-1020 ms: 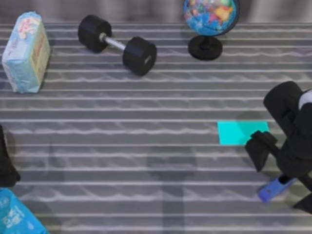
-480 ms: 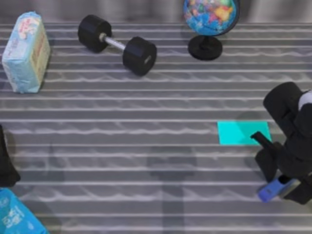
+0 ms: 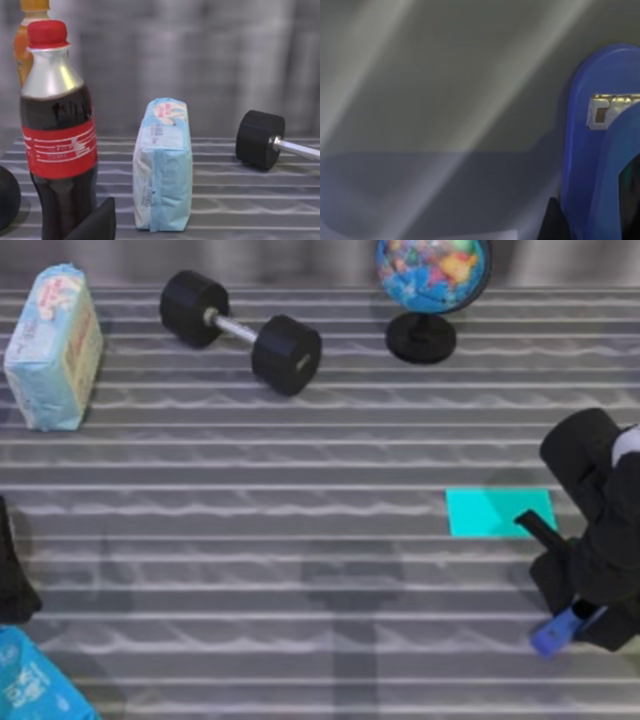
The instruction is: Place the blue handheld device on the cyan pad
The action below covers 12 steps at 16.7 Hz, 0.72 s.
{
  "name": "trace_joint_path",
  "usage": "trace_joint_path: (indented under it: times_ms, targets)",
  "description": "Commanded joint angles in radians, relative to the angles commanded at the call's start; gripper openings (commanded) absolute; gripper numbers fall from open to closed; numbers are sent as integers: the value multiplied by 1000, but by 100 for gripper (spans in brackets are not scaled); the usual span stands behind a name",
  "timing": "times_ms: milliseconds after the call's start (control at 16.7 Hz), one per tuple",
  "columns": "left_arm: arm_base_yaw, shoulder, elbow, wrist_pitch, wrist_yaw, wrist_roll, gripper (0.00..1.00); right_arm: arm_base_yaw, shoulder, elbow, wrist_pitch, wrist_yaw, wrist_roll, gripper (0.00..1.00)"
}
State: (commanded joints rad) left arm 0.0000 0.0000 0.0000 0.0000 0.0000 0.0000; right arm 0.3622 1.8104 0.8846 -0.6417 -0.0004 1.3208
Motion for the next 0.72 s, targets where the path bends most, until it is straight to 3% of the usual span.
trace_joint_path:
  times_ms: [420,720]
  targets:
    - [0,0,0,0,0,0,100,-1,-20,29,-46,2,2,0]
    - [0,0,0,0,0,0,100,2,-115,157,-300,2,2,0]
